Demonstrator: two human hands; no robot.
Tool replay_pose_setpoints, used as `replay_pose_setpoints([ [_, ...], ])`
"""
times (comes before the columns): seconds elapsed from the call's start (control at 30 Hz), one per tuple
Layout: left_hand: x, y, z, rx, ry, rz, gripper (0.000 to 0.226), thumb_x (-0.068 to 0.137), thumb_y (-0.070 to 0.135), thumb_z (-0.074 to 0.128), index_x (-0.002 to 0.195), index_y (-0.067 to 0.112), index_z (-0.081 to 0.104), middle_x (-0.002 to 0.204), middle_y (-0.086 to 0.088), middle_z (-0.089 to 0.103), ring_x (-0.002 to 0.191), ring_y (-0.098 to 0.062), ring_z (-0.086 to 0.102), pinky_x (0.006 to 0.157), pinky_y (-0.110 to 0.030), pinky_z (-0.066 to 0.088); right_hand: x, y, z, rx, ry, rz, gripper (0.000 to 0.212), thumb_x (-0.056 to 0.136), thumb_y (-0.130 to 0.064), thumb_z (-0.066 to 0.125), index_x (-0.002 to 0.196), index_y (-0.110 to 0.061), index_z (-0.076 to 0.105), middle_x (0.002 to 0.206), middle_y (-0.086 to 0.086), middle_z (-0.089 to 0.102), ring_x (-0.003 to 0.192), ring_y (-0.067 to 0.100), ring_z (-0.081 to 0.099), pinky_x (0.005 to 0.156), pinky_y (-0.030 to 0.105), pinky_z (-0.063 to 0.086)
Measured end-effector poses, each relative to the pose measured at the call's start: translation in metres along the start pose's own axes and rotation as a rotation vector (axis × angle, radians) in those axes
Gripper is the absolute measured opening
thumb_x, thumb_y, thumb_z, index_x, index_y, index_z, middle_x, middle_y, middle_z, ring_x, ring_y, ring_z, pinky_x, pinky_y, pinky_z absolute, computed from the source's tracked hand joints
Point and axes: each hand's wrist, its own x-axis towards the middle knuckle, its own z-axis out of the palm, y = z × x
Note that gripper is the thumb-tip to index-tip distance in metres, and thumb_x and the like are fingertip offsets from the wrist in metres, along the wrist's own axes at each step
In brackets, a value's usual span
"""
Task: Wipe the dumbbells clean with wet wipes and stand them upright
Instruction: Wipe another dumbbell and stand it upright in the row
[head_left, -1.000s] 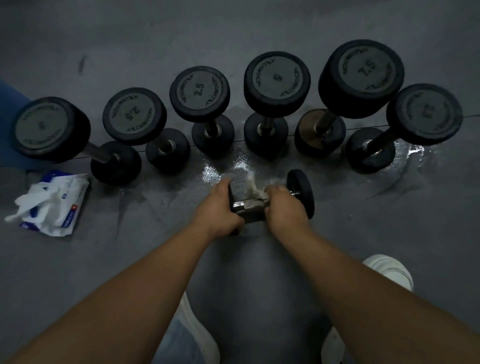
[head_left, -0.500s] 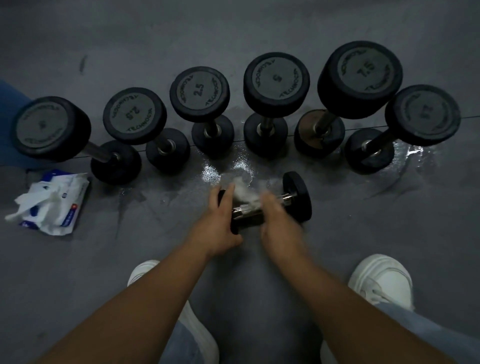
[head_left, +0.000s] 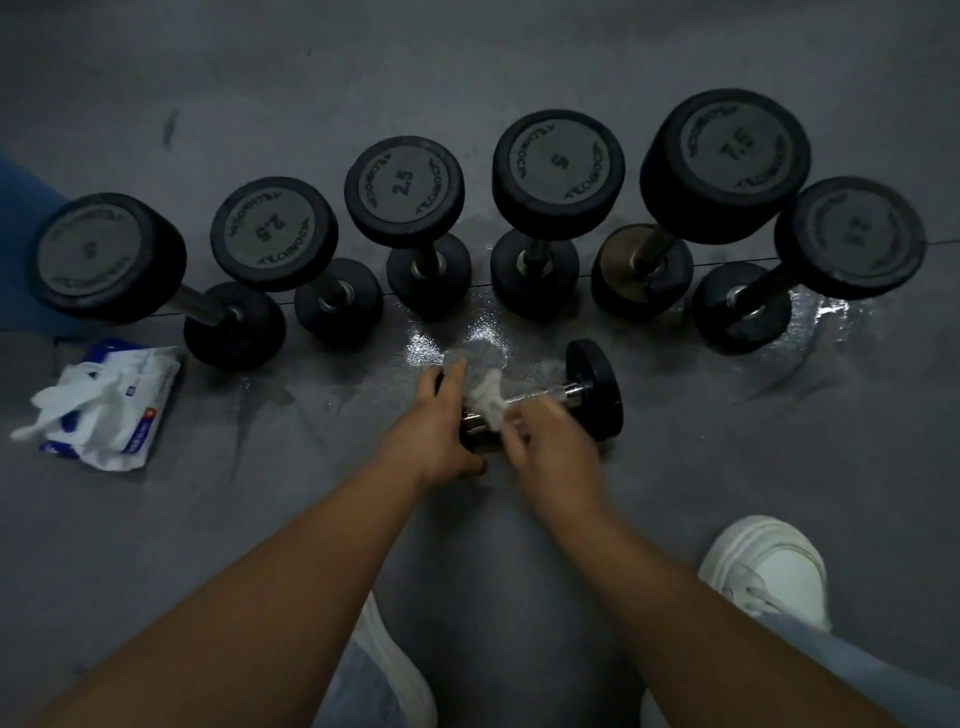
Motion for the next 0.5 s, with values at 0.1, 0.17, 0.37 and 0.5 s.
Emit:
replay_pose_setpoints([
  [0.1, 0.001, 0.0, 0.0, -0.015, 0.003, 0.001, 0.131, 0.057, 0.021, 0.088, 0.157, 0.026, 0.004, 0.157, 0.002, 0.005, 0.126, -0.028, 0.051, 0.099, -0.042, 0.049, 0.016, 0.006, -0.014, 0.009, -0.012, 0.168, 0.028, 0.088, -0.022, 0.058, 0.116, -0.02, 0.054, 0.101, 0.004, 0.064, 0.091, 0.027, 0.062, 0.071, 0.034, 0.047],
  [0.17, 0.001, -0.001, 0.001, -0.022, 0.0, 0.002, 0.13, 0.058, 0.021, 0.087, 0.157, 0.028, 0.004, 0.157, 0.004, 0.005, 0.124, -0.027, 0.051, 0.098, -0.041, 0.05, 0.022, 0.007, -0.016, -0.109, -0.2, 0.201, 0.053, 0.089, -0.019, 0.055, 0.139, -0.027, 0.038, 0.107, 0.006, 0.065, 0.096, 0.03, 0.063, 0.074, 0.034, 0.046],
  [0.37, 0.003, -0.003, 0.0, -0.023, 0.005, 0.007, 0.128, 0.057, 0.022, 0.087, 0.156, 0.03, 0.006, 0.156, 0.002, 0.008, 0.125, -0.028, 0.05, 0.098, -0.041, 0.05, 0.026, 0.005, -0.019, -0.39, -0.254, -0.037, 0.021, 0.093, -0.026, 0.045, 0.109, -0.027, 0.059, 0.102, 0.003, 0.062, 0.093, 0.027, 0.064, 0.066, 0.033, 0.045],
  [0.5, 0.003, -0.002, -0.001, -0.032, 0.009, 0.0, 0.127, 0.058, 0.02, 0.087, 0.156, 0.032, 0.007, 0.156, 0.002, 0.008, 0.125, -0.028, 0.05, 0.098, -0.042, 0.05, 0.023, 0.004, -0.026, -0.22, -0.051, 0.059, 0.024, 0.091, -0.022, 0.046, 0.111, -0.029, 0.058, 0.099, 0.002, 0.066, 0.089, 0.031, 0.064, 0.068, 0.036, 0.048],
])
